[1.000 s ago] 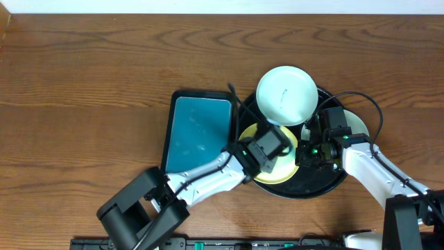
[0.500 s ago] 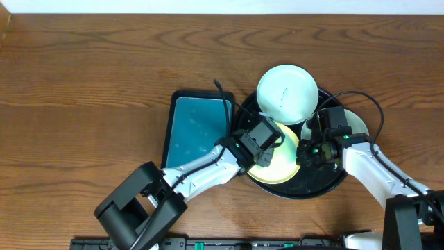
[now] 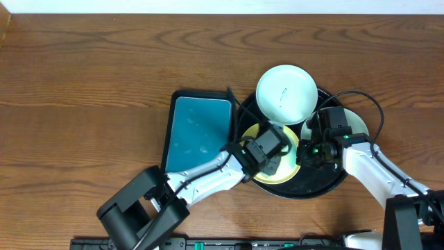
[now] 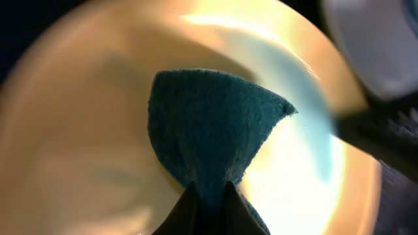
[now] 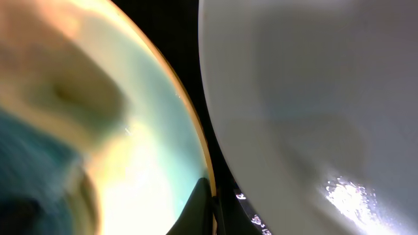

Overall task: Clean dirty plates on tray and stack at the side
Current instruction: 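Scrub the yellow plate with the sponge held in the left gripper, then move the sponge back into the water tray with the left gripper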

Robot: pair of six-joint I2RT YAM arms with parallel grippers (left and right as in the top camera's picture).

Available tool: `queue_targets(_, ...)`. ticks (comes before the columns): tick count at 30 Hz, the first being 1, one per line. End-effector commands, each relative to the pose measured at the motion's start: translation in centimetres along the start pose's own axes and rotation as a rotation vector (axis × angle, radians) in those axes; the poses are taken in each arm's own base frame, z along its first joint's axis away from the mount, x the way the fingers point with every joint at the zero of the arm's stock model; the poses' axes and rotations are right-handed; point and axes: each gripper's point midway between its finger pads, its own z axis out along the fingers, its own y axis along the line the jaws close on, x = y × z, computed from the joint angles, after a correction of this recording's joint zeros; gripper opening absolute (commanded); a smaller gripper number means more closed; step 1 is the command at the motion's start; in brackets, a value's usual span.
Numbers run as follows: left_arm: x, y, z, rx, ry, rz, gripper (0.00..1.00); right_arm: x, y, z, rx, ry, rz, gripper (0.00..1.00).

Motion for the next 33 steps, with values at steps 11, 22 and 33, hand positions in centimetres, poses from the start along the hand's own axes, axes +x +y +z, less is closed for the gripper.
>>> queue_targets(11, -5.4, 7.2, -6.2, -0.133, -0.160, -0.144, 0.08, 0.0, -0.1, 0.0, 0.013, 0.004, -0.001, 0.01)
queue_targets(22, -3.7, 15.1, -11.9, -0.382, -0.126, -0.231, 0.08, 0.6, -0.5, 0.5, 0.015, 0.012, 0.002, 0.08)
queue_targets(33, -1.1, 20.2, -10.3, -0.477, -0.025, -0.334, 0.08, 0.9, -0.3, 0.7, -0.001, 0.019, 0.013, 0.01)
